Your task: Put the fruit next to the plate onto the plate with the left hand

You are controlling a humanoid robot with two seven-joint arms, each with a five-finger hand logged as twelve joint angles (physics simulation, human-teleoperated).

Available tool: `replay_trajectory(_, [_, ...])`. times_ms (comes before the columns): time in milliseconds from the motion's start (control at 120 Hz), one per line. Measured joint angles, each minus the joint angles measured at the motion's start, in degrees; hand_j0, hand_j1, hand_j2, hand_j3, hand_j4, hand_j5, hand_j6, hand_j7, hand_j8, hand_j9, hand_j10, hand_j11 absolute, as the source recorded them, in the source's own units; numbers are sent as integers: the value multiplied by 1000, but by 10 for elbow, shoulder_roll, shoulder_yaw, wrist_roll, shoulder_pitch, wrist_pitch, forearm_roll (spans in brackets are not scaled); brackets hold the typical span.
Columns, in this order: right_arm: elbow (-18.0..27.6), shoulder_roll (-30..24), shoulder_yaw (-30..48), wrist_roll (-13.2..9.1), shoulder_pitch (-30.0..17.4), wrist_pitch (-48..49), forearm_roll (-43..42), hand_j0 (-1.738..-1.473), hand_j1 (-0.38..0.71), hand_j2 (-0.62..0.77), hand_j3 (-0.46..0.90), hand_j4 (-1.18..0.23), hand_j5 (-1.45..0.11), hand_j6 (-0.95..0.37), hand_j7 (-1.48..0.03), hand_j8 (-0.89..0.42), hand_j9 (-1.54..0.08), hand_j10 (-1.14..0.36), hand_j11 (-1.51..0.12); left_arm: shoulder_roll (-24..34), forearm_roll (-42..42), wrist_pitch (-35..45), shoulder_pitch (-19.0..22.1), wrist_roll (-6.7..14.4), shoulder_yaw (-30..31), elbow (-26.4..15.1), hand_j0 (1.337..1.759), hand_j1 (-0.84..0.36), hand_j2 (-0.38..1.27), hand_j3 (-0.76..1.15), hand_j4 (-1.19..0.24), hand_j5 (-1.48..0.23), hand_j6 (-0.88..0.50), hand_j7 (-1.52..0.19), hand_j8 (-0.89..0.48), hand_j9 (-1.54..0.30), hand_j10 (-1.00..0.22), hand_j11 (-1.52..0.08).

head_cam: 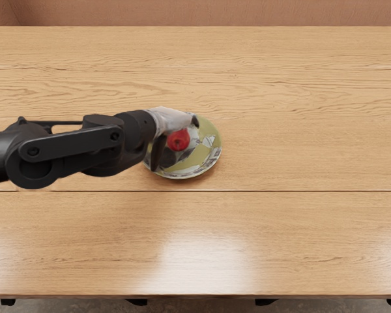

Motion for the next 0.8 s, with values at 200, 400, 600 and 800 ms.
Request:
replay_trajectory(200, [0, 0, 0, 0, 0, 0, 0, -1658, -334, -3, 0, -13, -17, -12, -17, -13, -17, -13, -17, 37, -143, -9, -10, 0, -63, -1, 1657, 279, 25, 0, -51, -95, -36, -91, -39, -93, -101, -92])
replay_trajectory(400, [0, 0, 0, 0, -1, 0, 0, -1658, -334, -3, 0, -13, -16, -12, -16, -12, -16, -13, -16, 142, -415, -151, -6, 0, -186, 0, 1658, 318, 11, 0, -25, -41, -19, -40, -20, -40, -43, -40])
replay_trajectory(600, [0, 0, -1, 0, -2, 0, 0, -1658, -333, -3, 0, -13, -17, -13, -17, -13, -17, -13, -17, 280, -684, -221, 57, 0, -241, 7, 1658, 337, 4, 0, -11, -17, -9, -16, -9, -16, -17, -16])
replay_trajectory(800, [0, 0, -1, 0, -3, 0, 0, -1658, -333, -3, 0, -13, -17, -13, -17, -13, -17, -13, -17, 382, -811, -232, 138, 0, -249, 16, 1658, 345, 2, 0, -4, -6, -3, -6, -3, -6, -7, -6])
